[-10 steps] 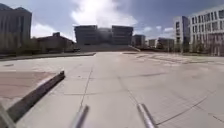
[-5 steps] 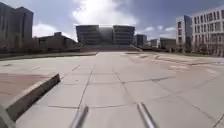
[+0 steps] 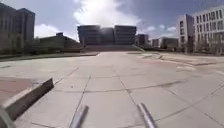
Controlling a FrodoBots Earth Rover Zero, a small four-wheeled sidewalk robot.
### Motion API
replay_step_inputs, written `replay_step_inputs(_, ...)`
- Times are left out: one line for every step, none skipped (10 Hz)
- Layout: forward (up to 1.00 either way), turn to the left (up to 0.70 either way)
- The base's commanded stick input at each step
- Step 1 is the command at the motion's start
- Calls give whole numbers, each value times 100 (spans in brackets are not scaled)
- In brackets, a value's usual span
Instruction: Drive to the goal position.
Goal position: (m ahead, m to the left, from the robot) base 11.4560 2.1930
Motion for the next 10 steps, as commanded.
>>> replay_step_inputs(70,0)
replay_step_inputs(70,0)
replay_step_inputs(70,0)
replay_step_inputs(70,0)
replay_step_inputs(70,0)
replay_step_inputs(70,0)
replay_step_inputs(70,0)
replay_step_inputs(70,0)
replay_step_inputs(70,0)
replay_step_inputs(70,0)
